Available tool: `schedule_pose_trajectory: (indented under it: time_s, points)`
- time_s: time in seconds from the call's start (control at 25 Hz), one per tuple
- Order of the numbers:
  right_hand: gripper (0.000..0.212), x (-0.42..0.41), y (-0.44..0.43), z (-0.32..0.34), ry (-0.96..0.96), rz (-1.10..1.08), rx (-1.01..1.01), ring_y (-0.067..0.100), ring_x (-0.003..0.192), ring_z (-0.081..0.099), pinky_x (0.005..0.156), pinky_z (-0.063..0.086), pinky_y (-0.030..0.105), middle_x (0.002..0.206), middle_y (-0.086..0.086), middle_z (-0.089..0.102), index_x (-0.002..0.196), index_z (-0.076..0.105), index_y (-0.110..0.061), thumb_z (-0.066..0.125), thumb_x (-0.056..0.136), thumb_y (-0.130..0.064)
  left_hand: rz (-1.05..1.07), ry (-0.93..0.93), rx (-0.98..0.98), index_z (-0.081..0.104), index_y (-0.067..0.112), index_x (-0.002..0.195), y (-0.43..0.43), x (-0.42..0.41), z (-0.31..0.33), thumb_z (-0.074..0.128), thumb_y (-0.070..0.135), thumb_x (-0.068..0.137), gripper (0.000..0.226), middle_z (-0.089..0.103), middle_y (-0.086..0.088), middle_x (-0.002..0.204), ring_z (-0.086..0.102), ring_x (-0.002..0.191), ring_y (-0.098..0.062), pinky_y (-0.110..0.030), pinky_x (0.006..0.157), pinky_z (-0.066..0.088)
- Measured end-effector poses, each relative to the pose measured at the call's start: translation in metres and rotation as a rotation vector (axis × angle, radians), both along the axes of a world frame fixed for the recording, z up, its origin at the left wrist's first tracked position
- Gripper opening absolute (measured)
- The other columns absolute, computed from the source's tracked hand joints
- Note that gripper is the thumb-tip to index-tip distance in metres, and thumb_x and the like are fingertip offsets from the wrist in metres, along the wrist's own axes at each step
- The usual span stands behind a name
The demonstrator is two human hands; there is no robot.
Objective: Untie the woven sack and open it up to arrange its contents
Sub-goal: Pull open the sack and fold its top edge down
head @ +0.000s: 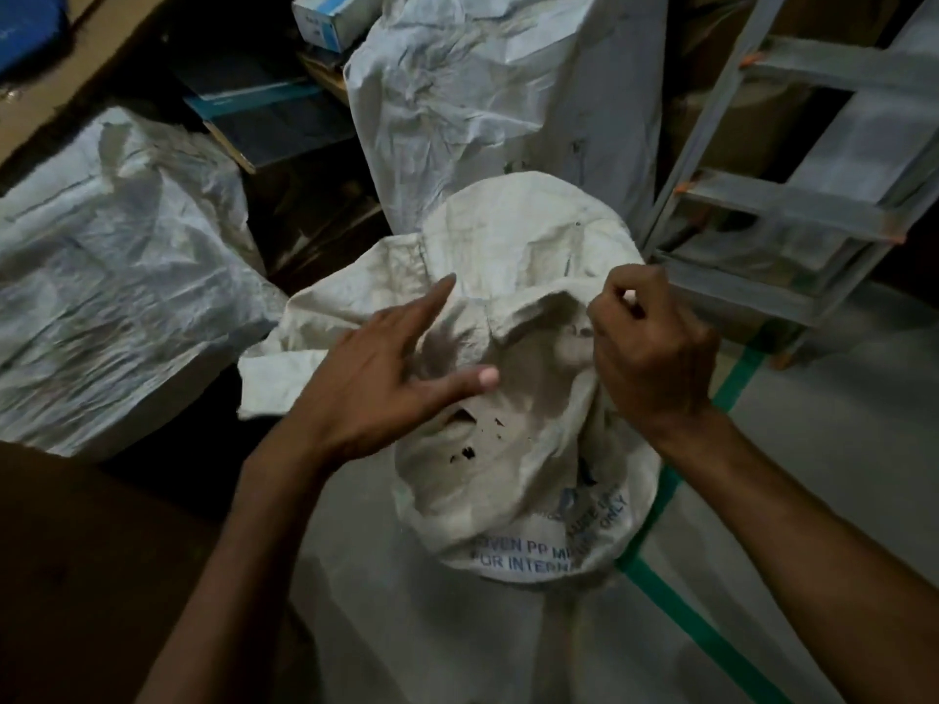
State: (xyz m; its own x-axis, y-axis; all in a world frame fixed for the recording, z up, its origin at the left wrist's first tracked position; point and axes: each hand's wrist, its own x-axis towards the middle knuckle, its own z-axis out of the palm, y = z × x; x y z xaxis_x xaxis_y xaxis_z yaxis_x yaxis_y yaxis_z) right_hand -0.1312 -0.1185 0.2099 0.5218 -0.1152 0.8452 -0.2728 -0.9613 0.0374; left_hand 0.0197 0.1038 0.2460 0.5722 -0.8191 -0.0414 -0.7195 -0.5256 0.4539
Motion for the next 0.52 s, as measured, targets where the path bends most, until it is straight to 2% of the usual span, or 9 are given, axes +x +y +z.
schedule_pose_trajectory:
  time_s: [0.08, 0.16, 0.2, 0.24, 0.28, 0.36, 0.4, 0.48, 0.52]
  points:
    - [0.023, 0.007, -0.003, -0.022, 0.049, 0.065, -0.032, 0.022, 0.059, 0.052, 0.051, 0.03, 0.026, 0.105, 0.01, 0.072, 0.08, 0.06, -0.011, 0.054, 0.097, 0.004, -0.012, -0.314, -0.026, 0.019, 0.042, 0.159, -0.019, 0.001, -0.031, 0.064, 0.067, 0.086, 0.089, 0.057, 0.003, 0.142, 0.057, 0.123, -0.025, -0.043, 0.09, 0.053]
    - [0.012, 0.008, -0.008, -0.041, 0.314, 0.209, 0.052, 0.024, 0.071, 0.059, 0.051, 0.044, 0.031, 0.126, 0.005, 0.067, 0.084, 0.059, -0.016, 0.058, 0.091, -0.006, -0.039, -0.512, -0.044, 0.039, 0.039, 0.151, -0.03, 0.004, -0.06, 0.069, 0.046, 0.09, 0.069, 0.067, 0.002, 0.122, 0.066, 0.106, -0.028, -0.039, 0.069, 0.054]
    - [0.005, 0.005, -0.012, -0.049, 0.477, 0.255, 0.146, 0.022, 0.078, 0.062, 0.054, 0.048, 0.034, 0.132, -0.002, 0.063, 0.085, 0.057, -0.019, 0.06, 0.085, -0.016, -0.063, -0.56, -0.058, 0.048, 0.038, 0.146, -0.032, 0.005, -0.076, 0.07, 0.036, 0.09, 0.06, 0.068, 0.002, 0.115, 0.067, 0.099, -0.029, -0.038, 0.062, 0.052]
    - [0.01, 0.002, -0.015, -0.056, 0.606, 0.261, 0.242, 0.019, 0.082, 0.062, 0.058, 0.05, 0.036, 0.13, -0.008, 0.062, 0.085, 0.055, -0.022, 0.062, 0.084, -0.029, -0.09, -0.608, -0.064, 0.054, 0.035, 0.141, -0.032, 0.006, -0.088, 0.071, 0.029, 0.089, 0.055, 0.068, 0.0, 0.11, 0.067, 0.094, -0.03, -0.037, 0.057, 0.051]
    - [0.017, -0.002, -0.015, -0.062, 0.671, 0.256, 0.322, 0.016, 0.08, 0.062, 0.061, 0.05, 0.036, 0.118, -0.013, 0.064, 0.084, 0.054, -0.026, 0.062, 0.085, -0.042, -0.123, -0.655, -0.076, 0.058, 0.032, 0.138, -0.032, 0.006, -0.098, 0.071, 0.022, 0.088, 0.053, 0.066, -0.003, 0.108, 0.065, 0.089, -0.03, -0.037, 0.053, 0.05]
    - [0.027, -0.005, -0.014, -0.073, 0.607, 0.215, 0.376, 0.016, 0.076, 0.062, 0.065, 0.049, 0.036, 0.089, -0.014, 0.065, 0.095, 0.054, -0.031, 0.062, 0.09, -0.056, -0.244, -0.814, -0.146, 0.062, 0.024, 0.135, -0.032, 0.005, -0.115, 0.07, 0.009, 0.087, 0.051, 0.064, -0.007, 0.107, 0.061, 0.082, -0.03, -0.037, 0.048, 0.047]
    - [0.032, -0.004, -0.014, -0.08, 0.562, 0.182, 0.319, 0.018, 0.082, 0.064, 0.067, 0.05, 0.036, 0.088, -0.014, 0.066, 0.11, 0.054, -0.035, 0.063, 0.09, -0.059, -0.317, -0.923, -0.19, 0.062, 0.019, 0.135, -0.034, 0.004, -0.121, 0.066, 0.004, 0.088, 0.05, 0.064, -0.009, 0.107, 0.059, 0.079, -0.03, -0.037, 0.048, 0.046]
    - [0.062, 0.001, -0.018, -0.083, 0.581, 0.144, 0.179, 0.02, 0.101, 0.061, 0.072, 0.051, 0.037, 0.099, -0.012, 0.068, 0.144, 0.041, -0.046, 0.065, 0.088, -0.058, -0.408, -1.084, -0.276, 0.062, 0.01, 0.134, -0.037, 0.004, -0.12, 0.058, -0.002, 0.094, 0.043, 0.065, -0.013, 0.108, 0.056, 0.078, -0.031, -0.041, 0.053, 0.046]
    - [0.067, 0.003, -0.017, -0.083, 0.608, 0.132, 0.113, 0.02, 0.105, 0.055, 0.072, 0.047, 0.036, 0.102, -0.01, 0.065, 0.149, 0.039, -0.047, 0.066, 0.088, -0.054, -0.404, -1.135, -0.326, 0.063, 0.007, 0.131, -0.037, 0.002, -0.118, 0.057, -0.002, 0.095, 0.037, 0.066, -0.014, 0.108, 0.056, 0.079, -0.032, -0.043, 0.057, 0.046]
